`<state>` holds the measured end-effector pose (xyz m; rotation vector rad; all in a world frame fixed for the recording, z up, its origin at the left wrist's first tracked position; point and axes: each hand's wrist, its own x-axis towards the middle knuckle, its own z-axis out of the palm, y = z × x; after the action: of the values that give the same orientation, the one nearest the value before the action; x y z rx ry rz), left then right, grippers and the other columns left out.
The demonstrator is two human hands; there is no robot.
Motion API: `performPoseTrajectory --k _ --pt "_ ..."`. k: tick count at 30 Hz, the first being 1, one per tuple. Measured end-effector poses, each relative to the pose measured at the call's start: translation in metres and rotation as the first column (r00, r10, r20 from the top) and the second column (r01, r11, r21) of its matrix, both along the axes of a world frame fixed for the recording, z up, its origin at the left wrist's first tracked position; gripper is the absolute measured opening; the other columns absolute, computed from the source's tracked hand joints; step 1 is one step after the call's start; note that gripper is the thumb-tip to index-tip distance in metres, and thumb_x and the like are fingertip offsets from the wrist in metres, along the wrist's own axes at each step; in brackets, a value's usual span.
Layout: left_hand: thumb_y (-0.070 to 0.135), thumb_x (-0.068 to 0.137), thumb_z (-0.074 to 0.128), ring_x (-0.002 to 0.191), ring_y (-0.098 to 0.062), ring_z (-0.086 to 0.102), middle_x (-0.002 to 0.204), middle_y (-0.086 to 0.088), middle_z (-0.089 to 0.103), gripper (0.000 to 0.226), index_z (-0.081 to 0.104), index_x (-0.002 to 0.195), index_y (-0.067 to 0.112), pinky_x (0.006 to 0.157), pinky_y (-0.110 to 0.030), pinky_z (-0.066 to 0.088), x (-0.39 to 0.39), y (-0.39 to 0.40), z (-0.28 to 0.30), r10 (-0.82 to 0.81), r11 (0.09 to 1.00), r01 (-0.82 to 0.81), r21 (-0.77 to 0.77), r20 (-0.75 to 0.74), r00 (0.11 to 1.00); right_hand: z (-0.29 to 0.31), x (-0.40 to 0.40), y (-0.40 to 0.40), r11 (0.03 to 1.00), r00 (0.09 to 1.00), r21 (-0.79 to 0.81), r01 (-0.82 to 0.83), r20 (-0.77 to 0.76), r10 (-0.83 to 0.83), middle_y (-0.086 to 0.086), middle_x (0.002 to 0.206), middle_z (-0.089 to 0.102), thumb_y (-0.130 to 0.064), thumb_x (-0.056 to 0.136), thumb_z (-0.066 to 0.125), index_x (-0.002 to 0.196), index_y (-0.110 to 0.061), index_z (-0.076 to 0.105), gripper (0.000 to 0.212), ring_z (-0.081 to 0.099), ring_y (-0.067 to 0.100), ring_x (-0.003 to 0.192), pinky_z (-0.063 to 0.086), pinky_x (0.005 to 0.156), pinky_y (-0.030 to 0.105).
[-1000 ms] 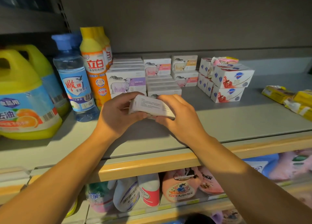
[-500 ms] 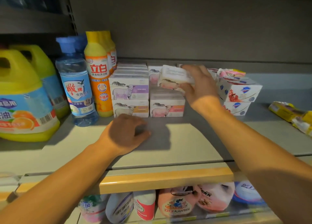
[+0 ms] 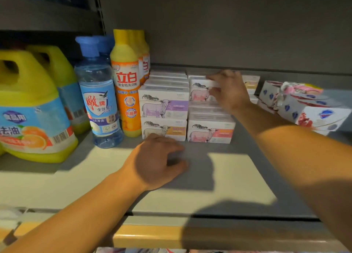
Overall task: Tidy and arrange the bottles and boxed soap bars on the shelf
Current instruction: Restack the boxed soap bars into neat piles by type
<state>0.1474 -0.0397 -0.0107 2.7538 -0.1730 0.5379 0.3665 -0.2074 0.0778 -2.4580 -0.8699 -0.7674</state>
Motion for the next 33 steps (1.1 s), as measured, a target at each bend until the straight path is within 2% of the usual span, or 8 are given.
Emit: performPoseTrajectory --k 11,12,14,16,17,22,27,33 --pt "0.067 0.072 0.044 0.118 -0.013 0.059 0.121 0.005 0.070 0.067 0.073 0.116 0.024 0.107 -0.026 0.036 -0.002 -0.002 0.004 0.019 1.000 -0.019 -0.001 -0.034 0.999 -0.001 0.000 0.002 0.999 0.999 -0.021 -0.036 0.009 0.036 0.008 0.129 0.055 -0.025 0.092 0.063 0.137 -0.020 0.055 0.047 0.042 0.028 0.124 0.033 0.103 0.031" --pt "0.066 0.073 0.044 0.117 -0.013 0.060 0.120 0.005 0.070 0.066 0.073 0.115 0.024 0.106 -0.027 0.037 -0.002 -0.001 0.003 0.020 1.000 -0.020 -0.004 -0.031 0.999 -0.001 -0.002 0.001 0.999 0.999 0.003 -0.045 -0.005 0.045 0.009 0.130 0.054 -0.028 0.092 0.062 0.137 -0.019 0.054 0.047 0.044 0.028 0.124 0.035 0.103 0.032" --pt "0.068 0.072 0.044 0.118 -0.014 0.059 0.121 0.006 0.070 0.067 0.072 0.116 0.026 0.107 -0.029 0.038 -0.002 -0.001 0.003 0.028 1.000 -0.028 -0.010 -0.036 0.999 -0.004 -0.003 -0.010 0.981 1.000 0.193 -0.017 -0.014 0.021 0.011 0.127 0.055 -0.029 0.094 0.056 0.133 -0.015 0.056 0.041 0.050 0.028 0.120 0.039 0.098 0.030" --pt "0.069 0.071 0.044 0.119 -0.014 0.058 0.121 0.006 0.069 0.068 0.072 0.116 0.026 0.107 -0.030 0.038 -0.001 -0.001 0.002 0.036 0.999 -0.037 -0.012 -0.037 0.999 -0.011 0.000 -0.030 0.927 0.996 0.363 0.089 -0.030 -0.084 0.012 0.128 0.058 -0.026 0.095 0.052 0.130 -0.014 0.058 0.037 0.055 0.028 0.116 0.041 0.094 0.030" --pt "0.069 0.071 0.043 0.119 -0.014 0.058 0.121 0.006 0.069 0.068 0.072 0.116 0.027 0.107 -0.029 0.038 -0.001 -0.001 0.003 0.036 0.999 -0.037 -0.013 -0.033 0.999 -0.016 0.002 -0.041 0.918 0.990 0.370 0.144 -0.060 -0.131 0.013 0.129 0.058 -0.024 0.095 0.052 0.130 -0.015 0.058 0.037 0.055 0.029 0.116 0.042 0.095 0.032" --pt "0.069 0.073 0.042 0.116 -0.013 0.060 0.118 0.004 0.071 0.069 0.074 0.114 0.022 0.105 -0.024 0.035 -0.002 -0.004 0.007 0.001 1.000 -0.001 -0.010 -0.010 1.000 -0.040 0.018 -0.067 0.970 0.956 0.073 0.232 -0.200 -0.213 0.016 0.144 0.046 -0.023 0.093 0.059 0.141 -0.016 0.049 0.050 0.043 0.033 0.132 0.034 0.109 0.039" --pt "0.069 0.078 0.042 0.113 -0.014 0.063 0.112 0.005 0.074 0.067 0.075 0.109 0.021 0.103 -0.032 0.040 -0.003 -0.006 0.009 -0.008 1.000 0.008 -0.014 0.006 1.000 -0.040 0.032 -0.057 0.926 0.937 -0.311 0.214 -0.201 -0.284 0.007 0.158 0.029 -0.047 0.092 0.058 0.150 -0.024 0.031 0.068 0.028 0.033 0.142 0.029 0.114 0.048" --pt "0.067 0.080 0.041 0.112 -0.014 0.063 0.112 0.006 0.073 0.064 0.075 0.109 0.021 0.103 -0.033 0.041 -0.001 -0.002 0.007 -0.029 0.999 0.030 -0.019 0.016 0.999 -0.046 0.028 -0.057 0.866 0.916 -0.338 0.368 -0.026 -0.400 0.009 0.146 0.041 -0.046 0.091 0.056 0.145 -0.027 0.035 0.061 0.032 0.042 0.127 0.030 0.106 0.049"
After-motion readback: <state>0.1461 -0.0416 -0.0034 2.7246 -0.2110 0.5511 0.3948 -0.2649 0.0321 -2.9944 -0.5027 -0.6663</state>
